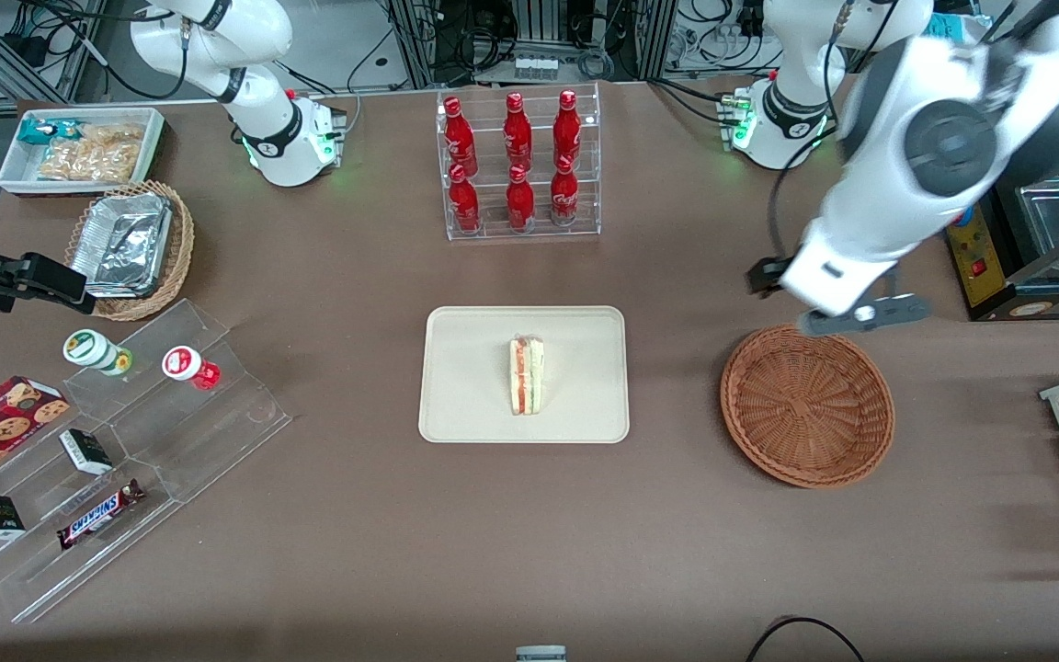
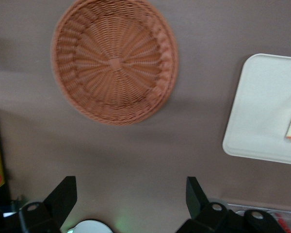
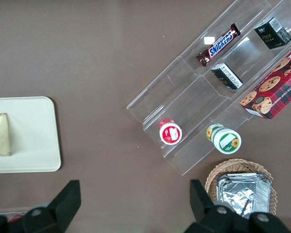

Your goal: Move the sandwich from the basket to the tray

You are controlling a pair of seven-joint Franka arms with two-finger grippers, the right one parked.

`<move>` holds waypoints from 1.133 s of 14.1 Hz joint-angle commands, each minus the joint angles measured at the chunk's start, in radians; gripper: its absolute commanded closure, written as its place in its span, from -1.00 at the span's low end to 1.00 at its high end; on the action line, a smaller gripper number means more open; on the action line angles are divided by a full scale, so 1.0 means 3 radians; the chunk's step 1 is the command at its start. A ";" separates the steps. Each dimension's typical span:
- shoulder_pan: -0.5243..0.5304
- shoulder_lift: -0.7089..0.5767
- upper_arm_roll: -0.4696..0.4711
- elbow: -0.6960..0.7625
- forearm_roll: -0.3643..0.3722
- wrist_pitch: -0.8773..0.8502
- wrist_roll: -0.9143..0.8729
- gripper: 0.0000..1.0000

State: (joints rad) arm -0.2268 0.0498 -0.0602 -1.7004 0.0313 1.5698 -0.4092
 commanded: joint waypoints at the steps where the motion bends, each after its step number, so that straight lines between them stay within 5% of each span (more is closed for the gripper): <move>1: 0.0259 -0.0171 -0.0040 -0.0084 0.0013 -0.0104 0.0126 -0.99; 16: 0.0720 -0.0181 -0.0004 0.0524 -0.0028 -0.0150 0.0545 -0.99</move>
State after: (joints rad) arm -0.0296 0.0060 -0.0542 -1.5705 0.0304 1.5391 -0.2925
